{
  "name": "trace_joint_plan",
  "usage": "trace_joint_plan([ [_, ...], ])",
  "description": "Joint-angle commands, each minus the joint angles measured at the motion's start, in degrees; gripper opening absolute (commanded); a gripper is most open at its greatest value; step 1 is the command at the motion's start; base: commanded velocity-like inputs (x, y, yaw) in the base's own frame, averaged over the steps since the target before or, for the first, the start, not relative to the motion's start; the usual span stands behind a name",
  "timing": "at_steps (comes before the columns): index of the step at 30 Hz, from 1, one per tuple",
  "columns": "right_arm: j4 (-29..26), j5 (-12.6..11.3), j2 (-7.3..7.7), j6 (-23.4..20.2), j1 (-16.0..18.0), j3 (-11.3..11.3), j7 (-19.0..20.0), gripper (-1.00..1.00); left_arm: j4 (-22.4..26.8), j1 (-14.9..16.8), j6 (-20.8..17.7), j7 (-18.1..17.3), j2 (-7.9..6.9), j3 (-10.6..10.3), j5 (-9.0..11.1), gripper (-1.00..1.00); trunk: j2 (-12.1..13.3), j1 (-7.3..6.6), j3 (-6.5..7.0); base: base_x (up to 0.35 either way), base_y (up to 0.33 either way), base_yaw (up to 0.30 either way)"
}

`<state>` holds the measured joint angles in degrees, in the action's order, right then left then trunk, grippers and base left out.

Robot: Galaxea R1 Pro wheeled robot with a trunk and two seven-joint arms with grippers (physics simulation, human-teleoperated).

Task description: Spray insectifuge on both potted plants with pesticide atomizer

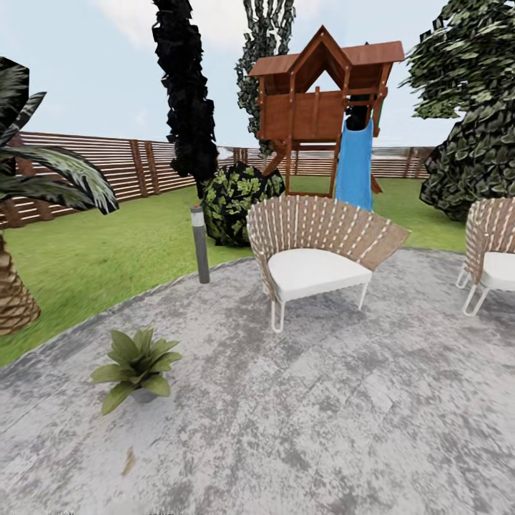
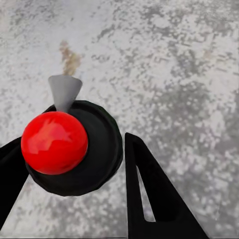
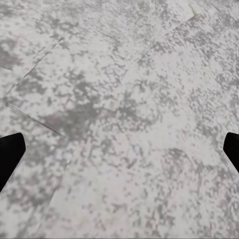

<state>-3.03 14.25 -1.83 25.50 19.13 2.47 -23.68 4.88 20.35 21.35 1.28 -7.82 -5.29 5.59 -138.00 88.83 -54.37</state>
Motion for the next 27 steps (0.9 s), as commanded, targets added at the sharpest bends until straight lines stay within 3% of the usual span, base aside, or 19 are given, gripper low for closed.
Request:
trace_joint_plan([
  [1,0.0,0.5,-0.01,0.1,0.0,0.3,-0.3,1.0,-0.1,0.0,0.2,0.1,0.0,-0.5,0.6,-1.0,0.0,-0.01,-0.05,0.015,0.0,0.275],
  [11,0.0,0.5,-0.01,0.1,0.0,0.3,-0.3,1.0,-0.1,0.0,0.1,0.2,0.0,-0.5,0.6,-1.0,0.0,-0.01,-0.05,0.046,0.0,0.275],
  [27,0.0,0.6,-0.01,0.1,0.0,0.3,-0.3,1.0,-0.1,0.0,0.1,0.2,0.01,-0.5,0.6,-1.0,0.0,-0.01,-0.05,0.327,-0.026,0.275],
])
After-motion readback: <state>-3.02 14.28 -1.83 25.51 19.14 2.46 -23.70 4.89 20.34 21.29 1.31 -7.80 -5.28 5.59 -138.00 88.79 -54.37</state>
